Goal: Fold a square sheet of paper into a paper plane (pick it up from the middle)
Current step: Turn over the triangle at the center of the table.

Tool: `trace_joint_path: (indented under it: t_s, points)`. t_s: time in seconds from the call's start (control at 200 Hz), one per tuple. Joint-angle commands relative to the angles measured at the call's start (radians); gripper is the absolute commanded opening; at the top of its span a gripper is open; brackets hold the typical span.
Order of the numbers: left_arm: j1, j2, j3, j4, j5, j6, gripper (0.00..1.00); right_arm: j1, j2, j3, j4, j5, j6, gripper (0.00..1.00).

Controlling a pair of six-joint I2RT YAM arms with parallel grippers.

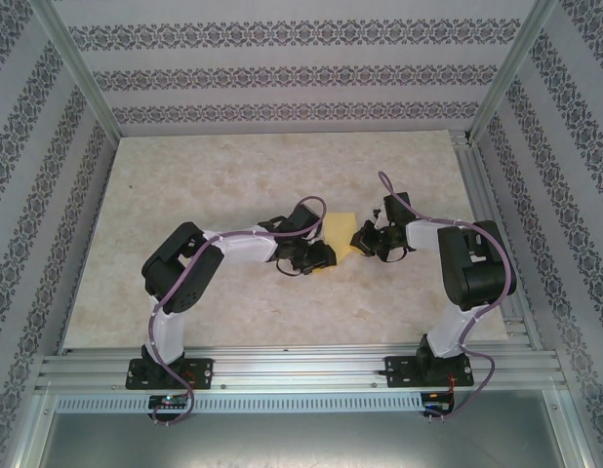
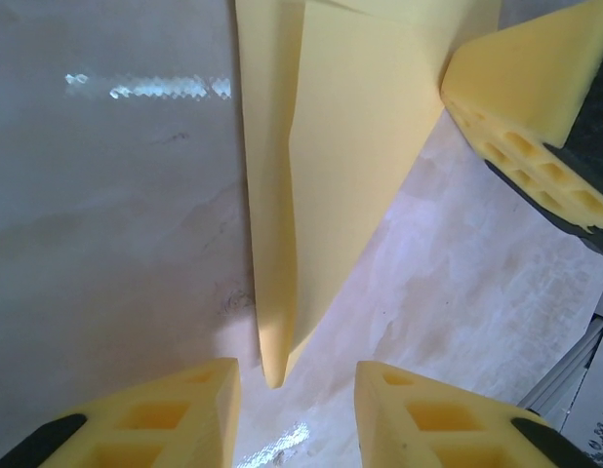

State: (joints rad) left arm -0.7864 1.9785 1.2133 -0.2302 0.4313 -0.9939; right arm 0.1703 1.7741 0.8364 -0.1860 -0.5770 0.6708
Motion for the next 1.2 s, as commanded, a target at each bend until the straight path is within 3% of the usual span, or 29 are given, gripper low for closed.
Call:
trace_joint_path:
  t_s: [0.0, 1.194]
  points:
    - [-0.015, 0.007, 0.008, -0.007, -0.012, -0.016, 0.37, 0.009, 0.016, 0.010, 0.014, 0.017, 0.000, 0.07]
    - [-0.014, 0.059, 0.052, 0.030, 0.005, -0.005, 0.23, 0.010, 0.015, 0.010, 0.019, 0.008, 0.004, 0.07]
